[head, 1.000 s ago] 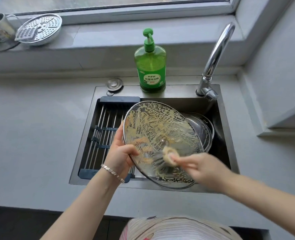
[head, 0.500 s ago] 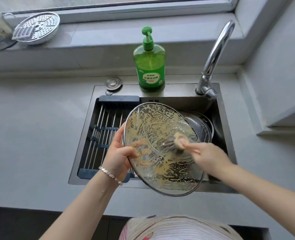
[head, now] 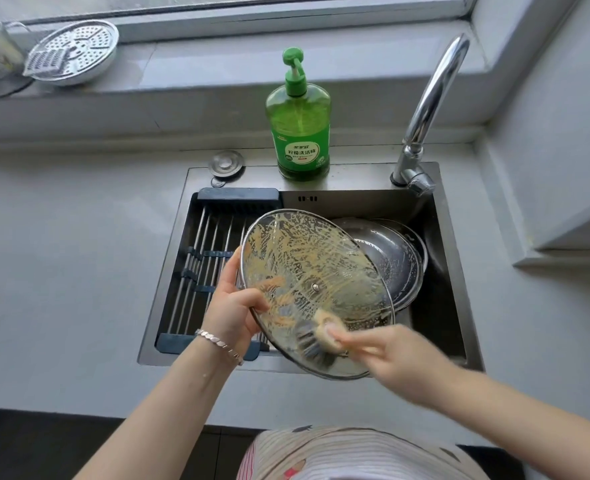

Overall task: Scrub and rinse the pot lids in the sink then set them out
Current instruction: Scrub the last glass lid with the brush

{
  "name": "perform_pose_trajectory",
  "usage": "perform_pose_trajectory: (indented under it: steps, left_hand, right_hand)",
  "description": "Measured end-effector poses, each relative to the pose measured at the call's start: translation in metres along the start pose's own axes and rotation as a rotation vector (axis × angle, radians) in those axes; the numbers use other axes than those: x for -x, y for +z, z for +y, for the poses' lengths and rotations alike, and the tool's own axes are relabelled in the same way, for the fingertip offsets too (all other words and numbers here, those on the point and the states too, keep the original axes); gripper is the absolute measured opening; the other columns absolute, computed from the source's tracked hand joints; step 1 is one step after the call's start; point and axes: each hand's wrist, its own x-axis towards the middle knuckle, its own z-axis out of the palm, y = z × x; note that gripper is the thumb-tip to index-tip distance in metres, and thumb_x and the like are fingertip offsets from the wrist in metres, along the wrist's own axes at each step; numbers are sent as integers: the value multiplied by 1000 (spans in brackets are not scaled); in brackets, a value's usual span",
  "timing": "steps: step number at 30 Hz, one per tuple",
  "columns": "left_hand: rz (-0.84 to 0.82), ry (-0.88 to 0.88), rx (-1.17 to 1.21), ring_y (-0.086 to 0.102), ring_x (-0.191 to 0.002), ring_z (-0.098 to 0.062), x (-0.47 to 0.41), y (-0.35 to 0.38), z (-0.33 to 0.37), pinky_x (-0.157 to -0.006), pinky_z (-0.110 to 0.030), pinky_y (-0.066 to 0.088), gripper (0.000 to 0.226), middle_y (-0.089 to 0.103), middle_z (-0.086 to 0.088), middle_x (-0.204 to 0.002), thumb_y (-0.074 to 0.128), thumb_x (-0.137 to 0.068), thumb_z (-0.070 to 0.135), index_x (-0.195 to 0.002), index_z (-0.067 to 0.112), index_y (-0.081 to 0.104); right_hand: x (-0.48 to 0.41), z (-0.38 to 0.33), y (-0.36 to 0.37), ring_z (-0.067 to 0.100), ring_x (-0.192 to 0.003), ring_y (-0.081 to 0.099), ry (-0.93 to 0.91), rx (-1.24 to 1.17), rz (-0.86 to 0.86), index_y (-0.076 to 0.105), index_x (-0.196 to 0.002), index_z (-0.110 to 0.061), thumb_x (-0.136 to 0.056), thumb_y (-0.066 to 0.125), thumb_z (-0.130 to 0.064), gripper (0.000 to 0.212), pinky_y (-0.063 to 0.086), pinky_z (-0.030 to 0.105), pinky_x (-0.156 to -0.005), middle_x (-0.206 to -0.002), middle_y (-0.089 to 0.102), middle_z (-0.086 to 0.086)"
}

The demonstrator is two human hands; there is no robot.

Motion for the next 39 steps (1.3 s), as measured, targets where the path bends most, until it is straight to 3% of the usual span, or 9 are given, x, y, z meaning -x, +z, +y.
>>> perform_pose_trajectory:
  steps: [3, 7, 13, 16, 20, 24, 29, 34, 39]
  left_hand:
    - [-3, -8, 2, 68, -91, -29, 0, -5, -3, -54, -39, 56, 90, 63, -14, -111, 25, -68, -30, -134, 28, 45]
    - [4, -25, -16, 66, -90, -31, 0, -2, -3, -42, -32, 52, 89, 62, -16, -109, 25, -70, -29, -134, 29, 44]
    - [40, -25, -16, 64, -96, -35, 0, -11, -4, -56, -40, 54, 87, 60, -21, -116, 27, -68, -29, -126, 32, 50]
    - [44, -17, -50, 65, -90, -33, -2, -9, -2, -55, -37, 51, 89, 65, -18, -108, 29, -69, -29, -130, 32, 48]
    - [50, -22, -23, 65, -91, -33, -3, -10, 0, -63, -41, 50, 88, 65, -16, -107, 27, -68, -28, -132, 29, 47]
    - [30, -11, -56, 68, -86, -29, -1, -9, 0, -63, -40, 51, 85, 69, -13, -100, 27, -68, -29, -128, 27, 50]
    - [20, -19, -64, 69, -83, -26, 0, -4, 1, -52, -34, 51, 83, 70, -9, -93, 27, -69, -30, -125, 26, 51]
    - [12, -34, -63, 69, -87, -29, 2, -5, 2, -50, -36, 54, 82, 68, -14, -98, 27, -69, -31, -123, 26, 52]
    - [8, -55, -83, 65, -85, -31, 2, -3, 3, -49, -32, 53, 81, 63, -14, -101, 28, -70, -29, -125, 26, 52]
  right_hand:
    - [2, 3, -3, 11, -96, 64, -24, 75, -20, 54, -111, -58, -92, 53, -37, 29, 46, 27, -82, -110, 69, -13]
    - [-8, 34, -21, 11, -105, 60, 170, 226, 35, 54, -119, -52, -94, 48, -37, 30, 46, 26, -85, -117, 66, -12]
    - [13, 28, -15, 8, -80, 56, 57, 205, -87, 50, -120, -56, -95, 48, -37, 32, 40, 24, -73, -102, 69, -11]
    - [8, 51, -29, 13, -99, 59, 201, 393, -28, 47, -123, -56, -96, 43, -39, 32, 37, 25, -73, -113, 66, -11]
    - [15, 33, -25, 8, -80, 51, 86, 353, -86, 45, -122, -60, -96, 41, -38, 34, 34, 18, -62, -88, 59, -15]
    - [-1, 58, -48, 18, -106, 58, 268, 539, 56, 44, -124, -59, -97, 37, -36, 36, 41, 28, -77, -118, 64, -9]
    - [-6, 38, -21, 17, -98, 60, 102, 462, 2, 42, -127, -57, -97, 39, -33, 39, 41, 30, -73, -109, 66, -6]
    - [-22, 64, -39, 20, -104, 59, 354, 466, 144, 45, -128, -52, -98, 36, -33, 37, 42, 29, -72, -117, 64, -6]
    - [-22, 45, -14, 19, -96, 61, 167, 394, 59, 46, -128, -50, -97, 40, -29, 38, 39, 28, -67, -112, 66, -4]
